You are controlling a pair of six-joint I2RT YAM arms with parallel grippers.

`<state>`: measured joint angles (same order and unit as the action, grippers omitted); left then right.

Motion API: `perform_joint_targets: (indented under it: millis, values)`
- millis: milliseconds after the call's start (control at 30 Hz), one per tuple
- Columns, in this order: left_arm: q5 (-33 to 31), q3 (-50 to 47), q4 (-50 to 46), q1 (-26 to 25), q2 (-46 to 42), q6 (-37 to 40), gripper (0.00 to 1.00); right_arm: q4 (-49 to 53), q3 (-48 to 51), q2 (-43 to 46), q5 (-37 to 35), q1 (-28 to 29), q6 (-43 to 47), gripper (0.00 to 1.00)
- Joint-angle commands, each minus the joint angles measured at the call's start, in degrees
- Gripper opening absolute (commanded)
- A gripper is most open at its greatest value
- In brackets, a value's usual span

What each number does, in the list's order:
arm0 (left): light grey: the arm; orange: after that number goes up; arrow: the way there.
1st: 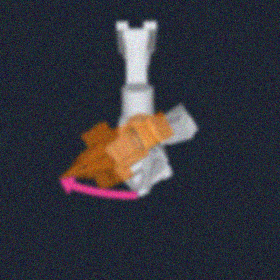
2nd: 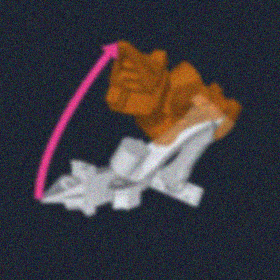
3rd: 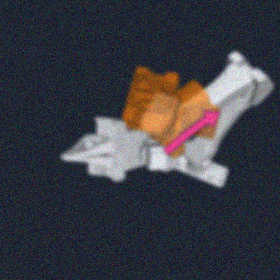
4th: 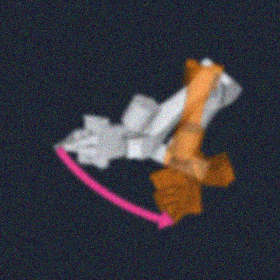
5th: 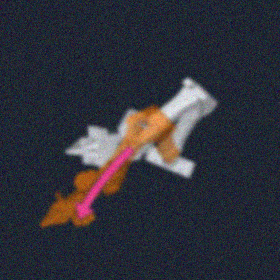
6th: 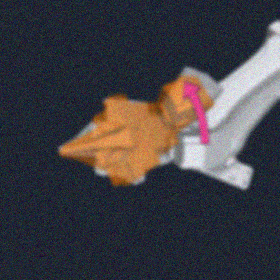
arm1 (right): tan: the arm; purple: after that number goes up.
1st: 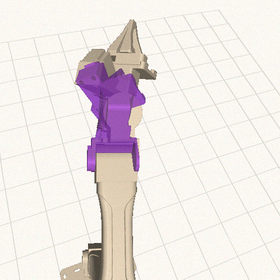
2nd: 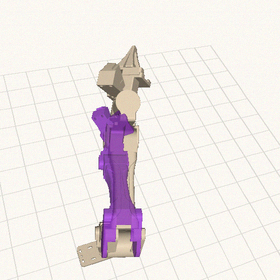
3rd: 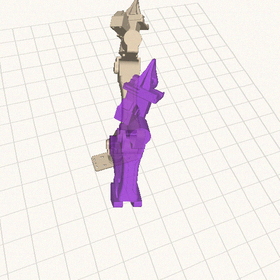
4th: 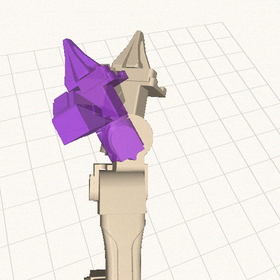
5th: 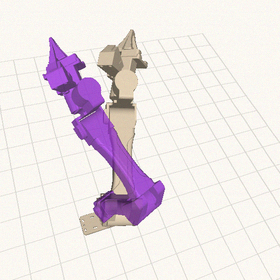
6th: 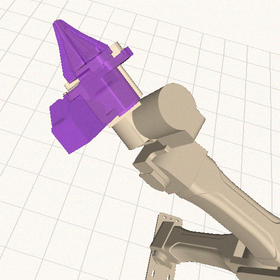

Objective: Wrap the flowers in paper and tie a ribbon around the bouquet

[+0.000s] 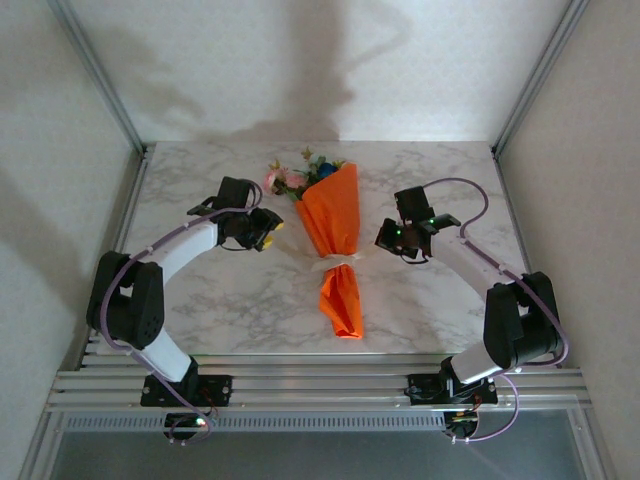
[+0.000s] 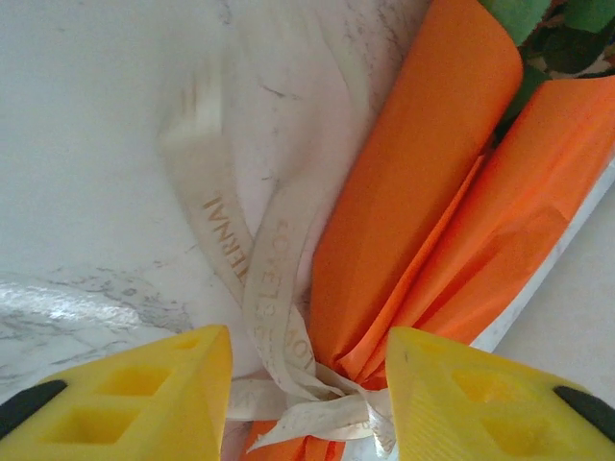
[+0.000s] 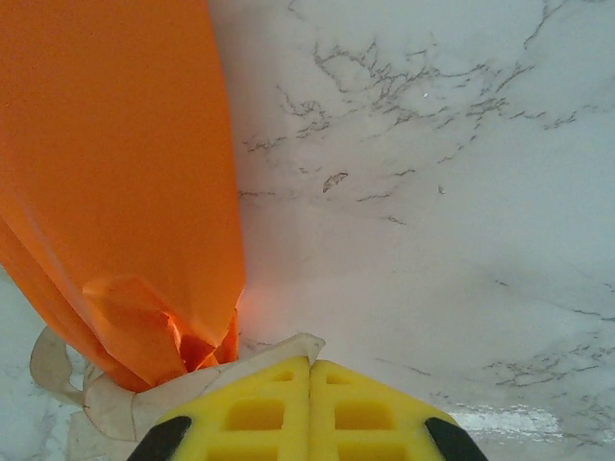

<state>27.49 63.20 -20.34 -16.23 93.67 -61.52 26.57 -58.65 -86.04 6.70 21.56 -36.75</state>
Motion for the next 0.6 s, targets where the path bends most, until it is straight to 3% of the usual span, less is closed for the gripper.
perform_joint_targets:
  millis: [0, 133, 233, 367, 467, 567]
  values:
    - [-2.6, -0.8, -4.1, 0.3, -4.0, -0.3, 0.47, 0.0, -0.1, -0.4, 1.0, -0.2, 0.5, 0.00]
    - [-4.1, -2.2, -6.1, -0.4, -7.5, -1.2, 0.48, -0.2, -0.1, -0.5, 1.0, -0.2, 0.5, 0.00]
    - [0.1, -5.0, -3.6, -5.1, -8.4, -3.8, 0.46, -0.2, -0.1, -0.8, 1.0, -0.2, 0.4, 0.00]
    - [4.6, -13.4, 10.3, -13.7, -8.5, -14.1, 0.48, -0.4, -0.2, -0.8, 1.2, -0.2, 0.4, 0.00]
    - [5.4, -17.3, 22.2, -15.1, -7.0, -20.4, 0.50, -0.4, -0.1, -0.7, 1.5, -0.2, 0.6, 0.00]
    - [4.2, -16.4, 27.4, -15.2, -4.4, -21.9, 0.51, -0.3, 0.0, -0.8, 1.8, -0.2, 0.8, 0.00]
